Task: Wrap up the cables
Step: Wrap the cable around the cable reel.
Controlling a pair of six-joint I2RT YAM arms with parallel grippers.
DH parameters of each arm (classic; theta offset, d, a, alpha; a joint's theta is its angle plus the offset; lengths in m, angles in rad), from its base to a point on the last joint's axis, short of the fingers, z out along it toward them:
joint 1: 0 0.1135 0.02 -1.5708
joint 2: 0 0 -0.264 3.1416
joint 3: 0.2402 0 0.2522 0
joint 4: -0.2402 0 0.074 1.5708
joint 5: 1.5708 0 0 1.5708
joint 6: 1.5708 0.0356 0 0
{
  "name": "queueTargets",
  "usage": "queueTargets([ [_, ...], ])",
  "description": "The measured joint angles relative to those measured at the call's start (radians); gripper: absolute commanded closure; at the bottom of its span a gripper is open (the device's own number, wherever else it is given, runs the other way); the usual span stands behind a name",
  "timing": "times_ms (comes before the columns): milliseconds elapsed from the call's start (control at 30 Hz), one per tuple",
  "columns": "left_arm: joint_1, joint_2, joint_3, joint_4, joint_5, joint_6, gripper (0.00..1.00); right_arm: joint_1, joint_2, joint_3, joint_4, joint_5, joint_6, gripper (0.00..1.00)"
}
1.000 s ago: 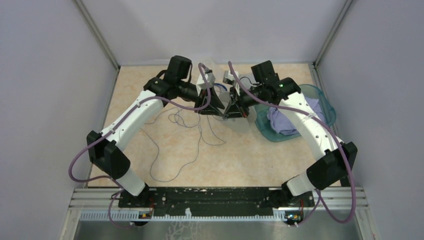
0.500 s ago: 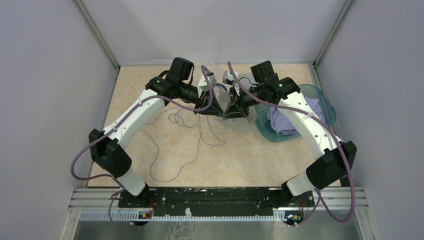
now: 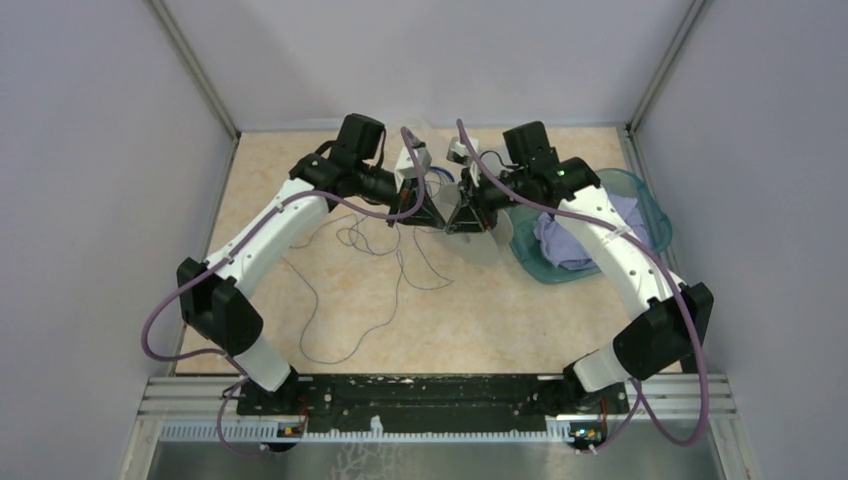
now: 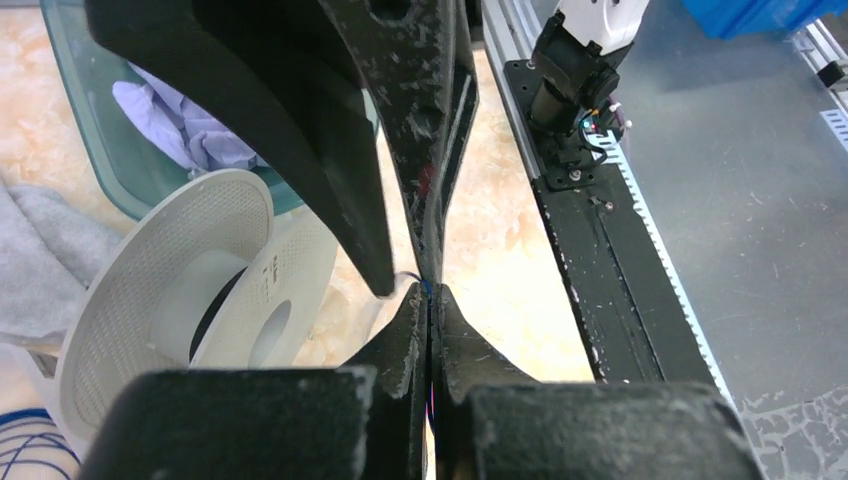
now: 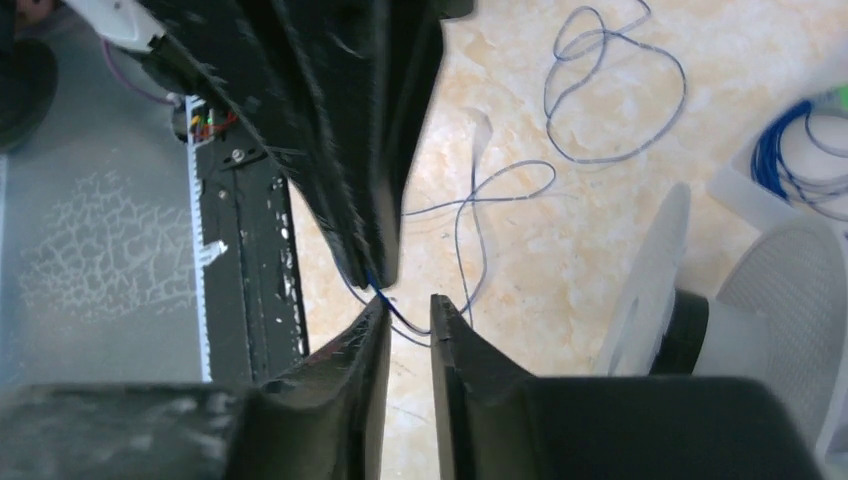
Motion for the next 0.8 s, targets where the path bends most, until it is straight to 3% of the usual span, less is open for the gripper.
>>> queueTargets([
  [67,0.017,-0.008,-0.017,0.044,0.003,-0.050,1.00,-0.019,-0.011,-0.026,0.043,0.013,0.030,0.48],
  [167,0.059,-0.063,-0.124,0.209,0.019,-0.235,1.00,-0.099,-0.051,-0.098,0.128,0.038,0.077,0.36],
  [300,0.125,-0.171,-0.352,0.594,-0.020,-0.620,1.00,-0.212,-0.130,-0.212,0.238,0.138,0.119,0.34],
  [467,0.141,-0.177,-0.414,0.895,-0.100,-0.994,1.00,-0.236,-0.219,-0.364,0.355,0.285,0.122,0.33],
  [633,0.141,-0.155,-0.460,1.119,-0.126,-1.254,1.00,-0.234,-0.272,-0.454,0.449,0.177,0.134,0.30],
  [800,0.141,-0.127,-0.566,1.374,-0.143,-1.514,1.00,-0.195,-0.314,-0.512,0.667,0.050,0.281,0.29],
])
